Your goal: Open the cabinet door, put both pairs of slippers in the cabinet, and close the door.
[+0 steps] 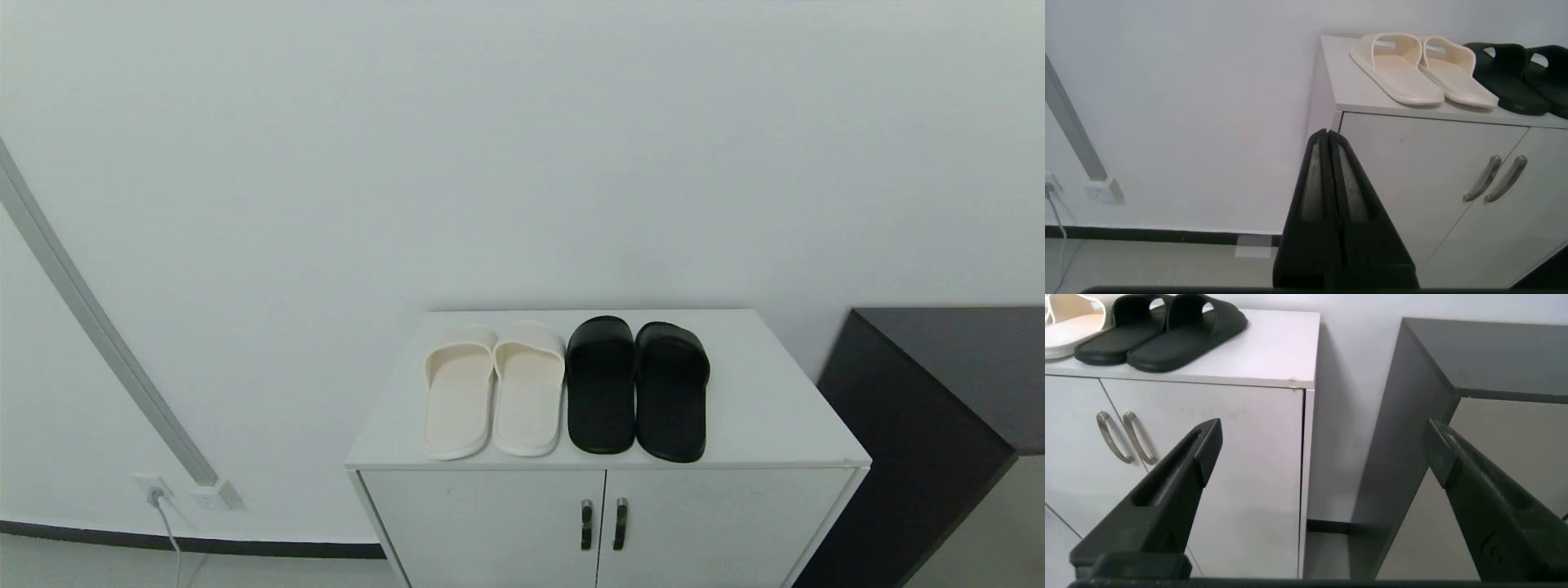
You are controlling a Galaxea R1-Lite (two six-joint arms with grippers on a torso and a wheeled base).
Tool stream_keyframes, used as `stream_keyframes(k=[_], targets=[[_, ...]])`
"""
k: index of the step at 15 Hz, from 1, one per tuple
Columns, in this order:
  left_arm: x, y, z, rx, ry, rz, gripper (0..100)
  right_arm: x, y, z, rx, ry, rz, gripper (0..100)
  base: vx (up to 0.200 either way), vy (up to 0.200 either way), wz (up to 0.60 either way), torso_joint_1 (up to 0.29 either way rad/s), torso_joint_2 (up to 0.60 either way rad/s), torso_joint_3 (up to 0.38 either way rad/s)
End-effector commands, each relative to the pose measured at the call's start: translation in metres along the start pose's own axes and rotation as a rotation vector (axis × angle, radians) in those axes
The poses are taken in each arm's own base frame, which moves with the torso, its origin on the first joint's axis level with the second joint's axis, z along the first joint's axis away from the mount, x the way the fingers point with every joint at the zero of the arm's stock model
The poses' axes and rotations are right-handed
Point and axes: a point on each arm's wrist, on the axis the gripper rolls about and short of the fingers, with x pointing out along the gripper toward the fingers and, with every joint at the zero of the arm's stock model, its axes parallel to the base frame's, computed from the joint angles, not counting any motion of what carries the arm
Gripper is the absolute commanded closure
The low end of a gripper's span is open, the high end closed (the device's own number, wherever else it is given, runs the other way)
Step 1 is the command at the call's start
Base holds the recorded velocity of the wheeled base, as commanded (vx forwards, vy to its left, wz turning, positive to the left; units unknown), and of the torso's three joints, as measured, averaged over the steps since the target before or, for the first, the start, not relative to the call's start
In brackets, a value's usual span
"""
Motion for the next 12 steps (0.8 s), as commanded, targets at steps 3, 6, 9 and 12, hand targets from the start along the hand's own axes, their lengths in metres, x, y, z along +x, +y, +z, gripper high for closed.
stream_keyframes(k=[3, 6, 9, 12], targets=[[0.0, 0.0, 0.0, -0.002, 0.0, 0.0, 100, 0.0001, 0.0, 0.0, 0.0, 0.001, -0.001, 0, 0.0, 0.0, 0.0, 0.0, 0.0, 0.0], [0.0, 0.0, 0.0, -0.001, 0.0, 0.0, 100, 0.0001, 0.0, 0.0, -0.003, 0.001, 0.001, 0, 0.0, 0.0, 0.0, 0.0, 0.0, 0.0], [0.0, 0.0, 0.0, -0.001, 0.0, 0.0, 100, 0.0005, -0.0001, 0.0001, -0.003, 0.007, 0.003, 0, 0.0, 0.0, 0.0, 0.0, 0.0, 0.0], [0.0, 0.0, 0.0, -0.001, 0.0, 0.0, 100, 0.0001, 0.0, 0.0011, -0.054, -0.005, -0.001, 0, 0.0, 0.0, 0.0, 0.0, 0.0, 0.0]])
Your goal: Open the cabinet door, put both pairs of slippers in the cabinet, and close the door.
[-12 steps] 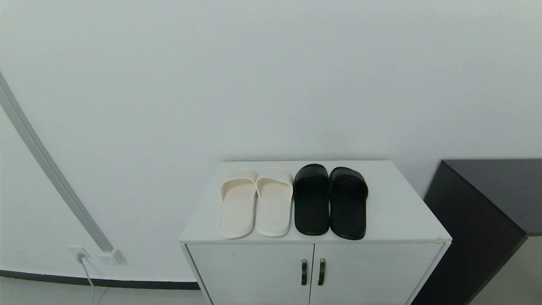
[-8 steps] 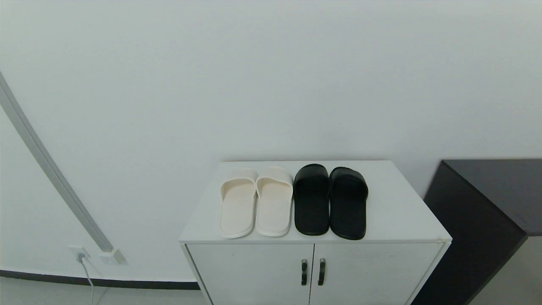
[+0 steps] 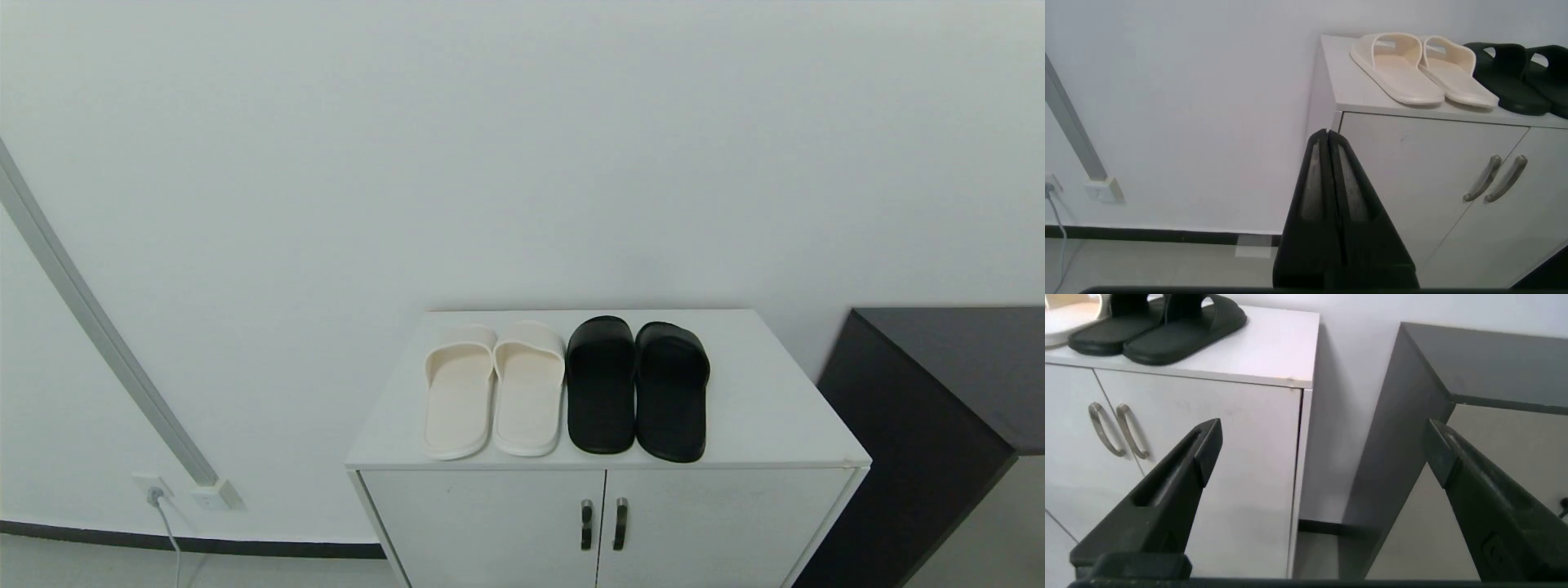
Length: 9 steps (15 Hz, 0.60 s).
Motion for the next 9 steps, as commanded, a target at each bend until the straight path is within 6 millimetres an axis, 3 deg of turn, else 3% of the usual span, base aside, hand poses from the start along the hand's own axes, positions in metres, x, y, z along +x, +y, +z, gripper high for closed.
stream_keyframes(k=[1, 6, 7, 8, 9], targets=[[0.0, 0.0, 0.0, -0.002, 0.0, 0.001, 100, 0.0, 0.0, 0.0, 0.0, -0.006, 0.0, 0, 0.0, 0.0, 0.0, 0.0, 0.0, 0.0], [0.0, 0.0, 0.0, 0.001, 0.002, -0.002, 100, 0.0, 0.0, 0.001, 0.008, -0.009, -0.003, 0, 0.0, 0.0, 0.0, 0.0, 0.0, 0.0], [0.0, 0.0, 0.0, 0.001, 0.002, 0.0, 100, -0.002, -0.001, 0.011, 0.028, -0.05, -0.02, 0, 0.0, 0.0, 0.0, 0.0, 0.0, 0.0], [0.0, 0.0, 0.0, 0.001, 0.002, -0.002, 100, -0.013, -0.007, 0.069, 0.153, -0.18, -0.022, 0, 0.0, 0.0, 0.0, 0.0, 0.0, 0.0], [0.0, 0.0, 0.0, 0.001, 0.0, -0.002, 100, -0.008, -0.009, 0.085, 0.171, -0.113, -0.014, 0, 0.0, 0.0, 0.0, 0.0, 0.0, 0.0]])
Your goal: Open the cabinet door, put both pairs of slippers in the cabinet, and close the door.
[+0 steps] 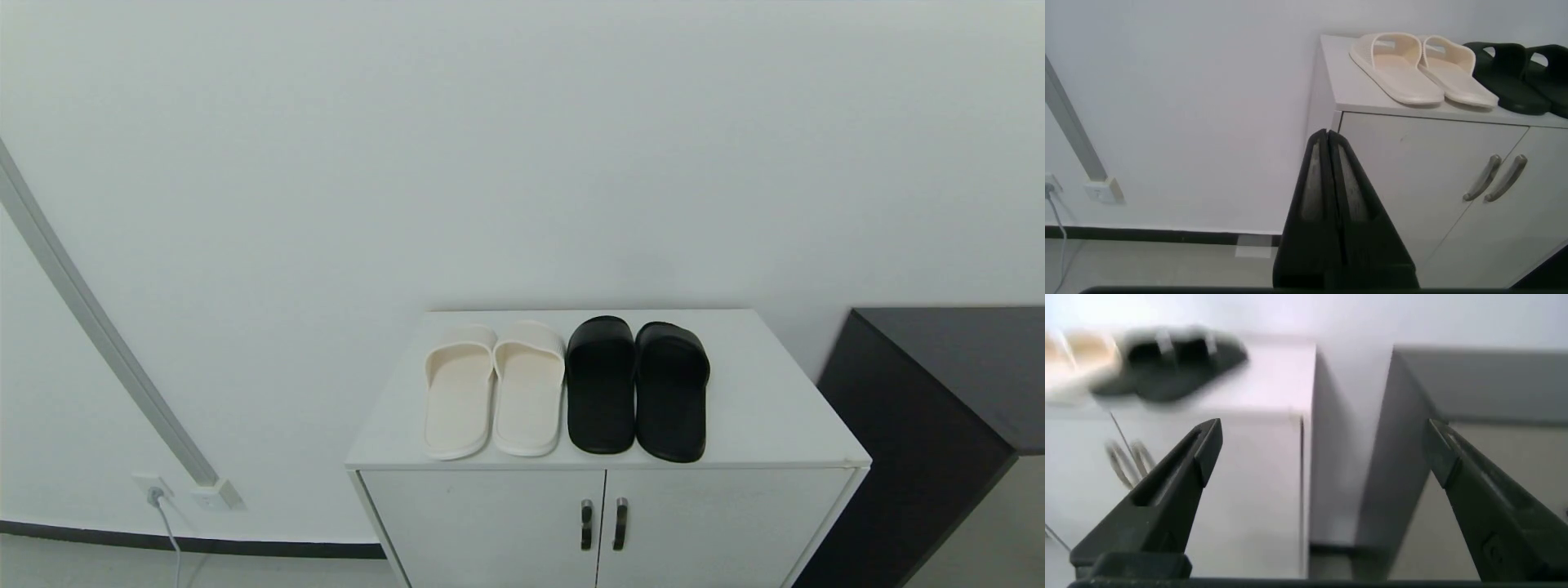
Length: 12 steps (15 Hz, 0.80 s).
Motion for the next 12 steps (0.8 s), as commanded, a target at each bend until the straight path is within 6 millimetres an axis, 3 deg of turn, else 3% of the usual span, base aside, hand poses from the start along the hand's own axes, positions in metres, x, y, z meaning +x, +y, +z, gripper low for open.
stream_keyframes(k=[1, 3, 8, 12], targets=[[0.0, 0.0, 0.0, -0.001, 0.002, 0.0, 100, 0.016, -0.003, 0.059, 0.061, 0.091, 0.019, 0, 0.0, 0.0, 0.0, 0.0, 0.0, 0.0], [0.0, 0.0, 0.0, -0.001, 0.002, 0.0, 100, 0.034, -0.003, 0.054, 0.055, 0.199, 0.059, 0, 0.0, 0.0, 0.0, 0.0, 0.0, 0.0], [0.0, 0.0, 0.0, 0.0, 0.0, 0.001, 100, 0.125, 0.004, 0.056, 0.081, 0.383, 0.194, 0, 0.0, 0.0, 0.0, 0.0, 0.0, 0.0], [0.0, 0.0, 0.0, 0.0, 0.002, 0.0, 100, 0.186, 0.038, 0.057, 0.186, 0.345, 0.359, 0, 0.0, 0.0, 0.0, 0.0, 0.0, 0.0]])
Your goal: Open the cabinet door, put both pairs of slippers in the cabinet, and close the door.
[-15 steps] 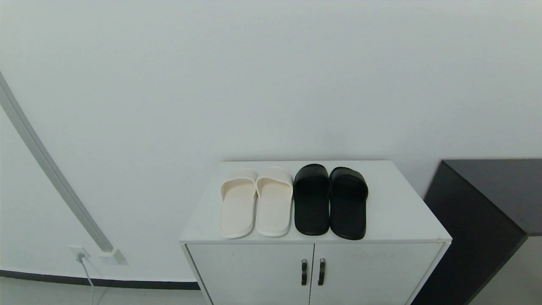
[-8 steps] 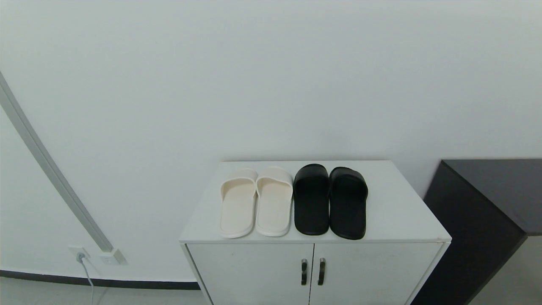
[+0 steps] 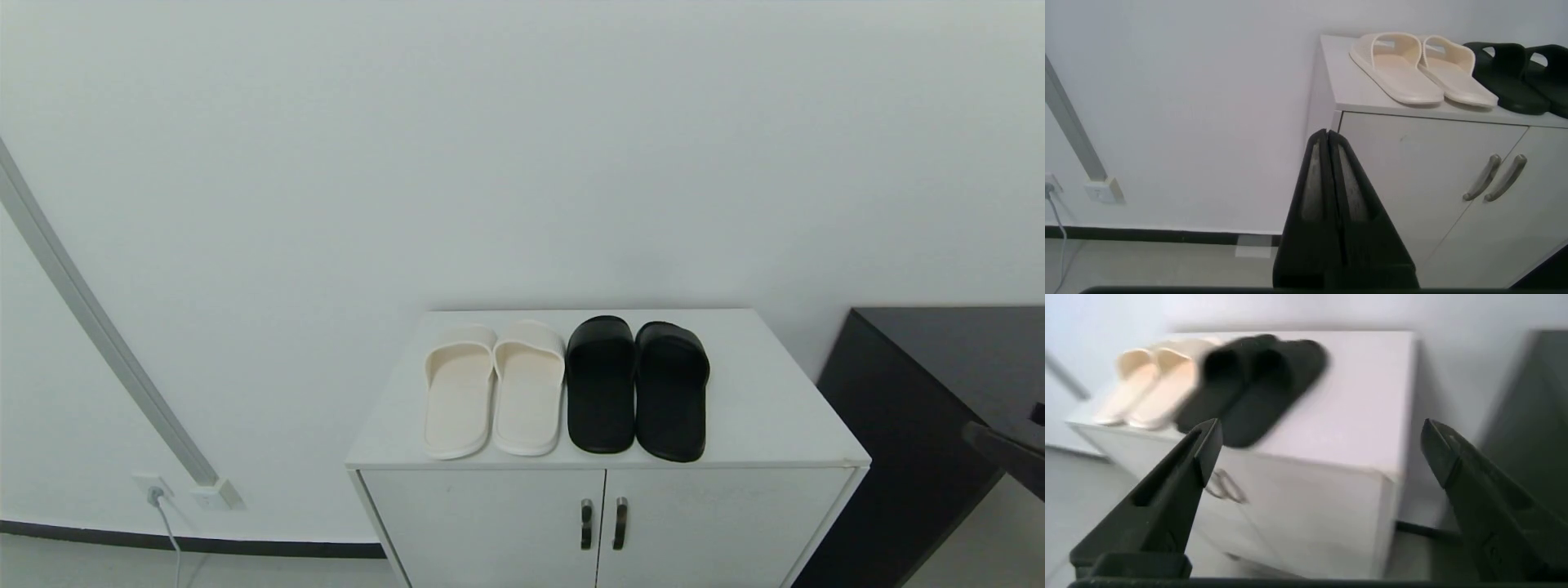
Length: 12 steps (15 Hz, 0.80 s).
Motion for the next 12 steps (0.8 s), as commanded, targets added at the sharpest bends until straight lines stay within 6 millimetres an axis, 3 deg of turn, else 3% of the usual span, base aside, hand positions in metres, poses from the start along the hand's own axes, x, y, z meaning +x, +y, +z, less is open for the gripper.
stream_keyframes(k=[1, 6, 8, 12], targets=[[0.0, 0.0, 0.0, -0.001, 0.0, 0.001, 100, 0.069, 0.016, 0.001, 0.023, 0.088, 0.099, 0, 0.0, 0.0, 0.0, 0.0, 0.0, 0.0], [0.0, 0.0, 0.0, -0.001, 0.002, 0.0, 100, 0.111, 0.055, 0.025, -0.008, 0.053, 0.122, 0, 0.0, 0.0, 0.0, 0.0, 0.0, 0.0], [0.0, 0.0, 0.0, -0.001, 0.002, -0.001, 100, 0.122, 0.071, 0.024, -0.024, 0.054, 0.091, 0, 0.0, 0.0, 0.0, 0.0, 0.0, 0.0], [0.0, 0.0, 0.0, -0.001, 0.0, 0.001, 100, 0.14, 0.131, 0.016, -0.071, 0.036, -0.025, 0, 0.0, 0.0, 0.0, 0.0, 0.0, 0.0]])
